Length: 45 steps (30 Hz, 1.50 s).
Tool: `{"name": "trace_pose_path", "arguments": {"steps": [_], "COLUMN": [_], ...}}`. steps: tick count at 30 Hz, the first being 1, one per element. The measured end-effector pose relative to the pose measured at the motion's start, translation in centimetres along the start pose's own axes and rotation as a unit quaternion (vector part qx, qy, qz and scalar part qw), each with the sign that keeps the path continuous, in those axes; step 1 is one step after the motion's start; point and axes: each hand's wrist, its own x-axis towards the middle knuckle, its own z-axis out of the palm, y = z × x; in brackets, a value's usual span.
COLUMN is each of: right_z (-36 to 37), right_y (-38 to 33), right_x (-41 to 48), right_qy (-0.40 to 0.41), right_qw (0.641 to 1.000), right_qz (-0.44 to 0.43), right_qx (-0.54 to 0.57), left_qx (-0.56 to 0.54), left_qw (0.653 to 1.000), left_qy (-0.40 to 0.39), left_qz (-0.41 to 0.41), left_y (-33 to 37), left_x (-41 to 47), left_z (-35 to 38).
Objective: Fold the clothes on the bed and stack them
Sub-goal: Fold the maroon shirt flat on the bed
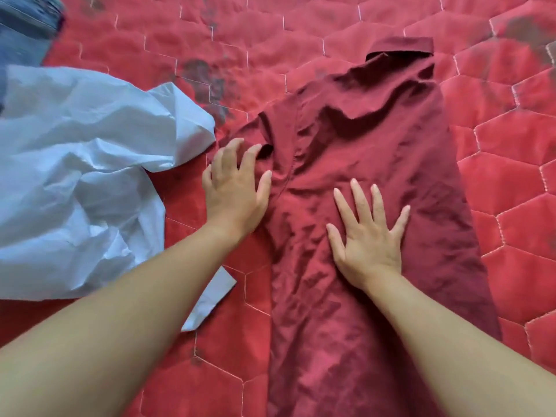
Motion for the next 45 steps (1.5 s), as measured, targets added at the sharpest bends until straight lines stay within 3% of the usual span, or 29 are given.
{"name": "trace_pose_path", "arguments": {"steps": [5, 8, 11, 16, 22, 28, 31, 35, 37, 39, 41, 43, 45], "right_z": [0.0, -0.2, -0.2, -0.1, -0.3, -1.4, -2.9, -6.1, -7.9, -9.5, -10.7, -11.3, -11.3], "right_y": [-0.1, -0.2, -0.1, 0.0, 0.0, 0.1, 1.0, 3.8, 6.1, 8.6, 10.7, 11.9, 12.2], "right_x": [0.2, 0.2, 0.2, 0.2, 0.2, 0.0, -0.6, -2.0, -2.8, -3.5, -4.2, -4.7, -5.0], "right_qy": [0.017, 0.025, 0.032, 0.037, 0.034, -0.004, 0.043, 0.105, 0.133, 0.158, 0.171, 0.166, 0.147], "right_qw": [1.000, 1.000, 0.999, 0.999, 0.999, 0.996, 0.984, 0.970, 0.962, 0.956, 0.951, 0.952, 0.954], "right_qz": [-0.001, 0.000, 0.001, 0.002, 0.004, -0.004, 0.004, 0.056, 0.082, 0.107, 0.122, 0.123, 0.112], "right_qx": [-0.002, 0.004, 0.002, 0.004, 0.022, 0.086, 0.175, 0.212, 0.223, 0.225, 0.226, 0.228, 0.234], "left_qx": [-0.031, -0.072, -0.087, -0.128, -0.054, -0.166, -0.198, -0.256, -0.268, -0.268, -0.248, -0.217, -0.210], "left_qw": [0.997, 0.986, 0.981, 0.976, 0.984, 0.979, 0.975, 0.961, 0.962, 0.958, 0.926, 0.893, 0.906], "left_qy": [-0.004, -0.039, -0.027, -0.042, -0.043, 0.016, 0.047, 0.069, 0.023, -0.098, -0.257, -0.369, -0.344], "left_qz": [-0.064, -0.144, -0.172, -0.171, -0.166, -0.121, -0.089, -0.078, -0.041, 0.042, 0.119, 0.139, 0.127], "left_y": [-1.1, -0.9, -0.6, 0.3, 0.6, 1.3, 2.8, 7.3, 10.3, 13.3, 15.6, 16.5, 16.3], "left_x": [5.7, 5.6, 4.4, 3.3, 3.3, 3.4, 3.3, 1.7, -0.6, -3.1, -5.3, -7.1, -8.1], "left_z": [0.8, 2.2, 3.1, 3.5, 3.0, -1.0, -3.2, -5.0, -4.6, -3.7, -2.5, -1.2, -0.7]}}
